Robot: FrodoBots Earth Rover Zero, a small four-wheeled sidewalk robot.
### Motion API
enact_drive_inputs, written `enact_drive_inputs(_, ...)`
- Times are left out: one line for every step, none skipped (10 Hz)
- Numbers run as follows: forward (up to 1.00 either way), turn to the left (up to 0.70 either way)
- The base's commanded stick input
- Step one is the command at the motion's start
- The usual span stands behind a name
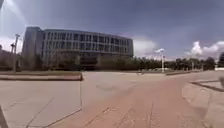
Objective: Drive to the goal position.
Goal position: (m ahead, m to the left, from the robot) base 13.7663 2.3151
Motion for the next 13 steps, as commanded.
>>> enact_drive_inputs(0.7,0.0)
enact_drive_inputs(0.7,0.0)
enact_drive_inputs(0.7,0.0)
enact_drive_inputs(0.7,0.0)
enact_drive_inputs(0.7,0.09)
enact_drive_inputs(0.7,0.18)
enact_drive_inputs(0.7,0.29)
enact_drive_inputs(0.7,0.21)
enact_drive_inputs(0.7,0.09)
enact_drive_inputs(0.7,0.02)
enact_drive_inputs(0.7,0.0)
enact_drive_inputs(0.7,0.0)
enact_drive_inputs(0.7,0.0)
